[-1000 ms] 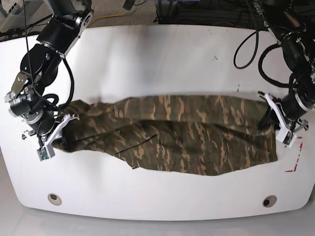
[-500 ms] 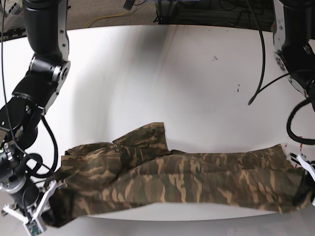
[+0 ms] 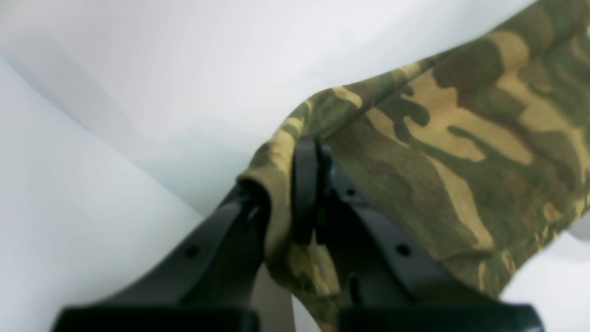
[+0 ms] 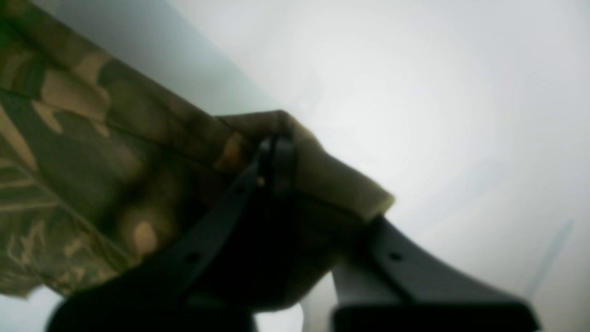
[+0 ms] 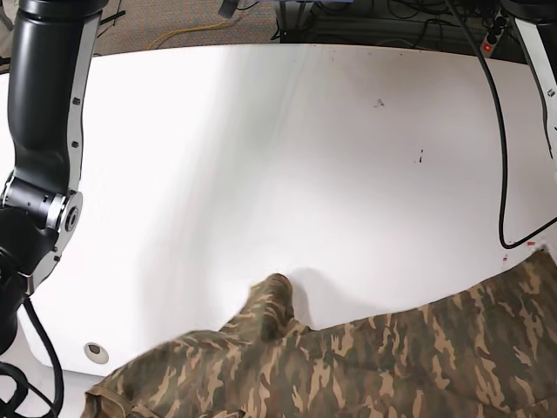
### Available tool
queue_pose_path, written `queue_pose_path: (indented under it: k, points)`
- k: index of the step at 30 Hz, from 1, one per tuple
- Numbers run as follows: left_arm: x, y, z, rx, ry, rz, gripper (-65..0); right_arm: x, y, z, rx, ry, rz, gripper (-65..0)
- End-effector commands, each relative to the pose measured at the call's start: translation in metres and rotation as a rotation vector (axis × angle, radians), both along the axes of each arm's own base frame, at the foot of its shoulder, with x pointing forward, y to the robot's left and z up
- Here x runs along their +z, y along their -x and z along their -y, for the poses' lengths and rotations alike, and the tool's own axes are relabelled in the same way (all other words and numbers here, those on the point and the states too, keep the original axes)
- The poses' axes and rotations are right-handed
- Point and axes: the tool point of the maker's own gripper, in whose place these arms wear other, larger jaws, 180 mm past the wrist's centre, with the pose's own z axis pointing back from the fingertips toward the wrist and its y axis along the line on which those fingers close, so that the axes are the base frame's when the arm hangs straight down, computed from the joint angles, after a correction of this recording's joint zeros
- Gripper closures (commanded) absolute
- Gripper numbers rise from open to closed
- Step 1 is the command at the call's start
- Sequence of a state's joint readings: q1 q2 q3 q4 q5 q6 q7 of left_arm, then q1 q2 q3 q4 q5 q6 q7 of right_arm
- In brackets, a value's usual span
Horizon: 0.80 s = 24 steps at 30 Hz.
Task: Fold the T-shirt properly
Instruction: 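Lift the camouflage shirt with both grippers and swing it across the table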
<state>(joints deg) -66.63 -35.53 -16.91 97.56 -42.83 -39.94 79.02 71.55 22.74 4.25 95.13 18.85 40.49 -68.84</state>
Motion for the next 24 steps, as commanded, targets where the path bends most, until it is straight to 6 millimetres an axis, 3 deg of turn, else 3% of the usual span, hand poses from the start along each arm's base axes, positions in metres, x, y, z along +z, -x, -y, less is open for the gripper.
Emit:
queue_pose_path:
  k: [1,5,12,18,24]
  points:
    - [0.009,0.004,-0.001,0.005,-0.005,0.027,0.0,0.014,0.013,0.009,-0.054,0.018,0.046,0.0]
    - [-0.026,-0.008,0.001,-0.002,-0.004,-0.061,0.0,-0.023,0.017,0.016,-0.077,0.023,0.004,0.0]
    - [-0.116,-0.013,0.029,-0.134,0.003,-0.256,0.0,-0.135,0.036,0.042,-0.14,-0.015,-0.168,0.0]
    - [-0.198,0.006,0.074,-0.226,-0.035,-0.406,0.0,-0.224,0.064,0.058,-0.143,-0.144,-0.334,0.0]
    - [-0.292,0.039,0.098,-0.282,0.003,-0.624,0.0,-0.297,0.099,0.072,-0.166,-0.269,-0.496,0.0]
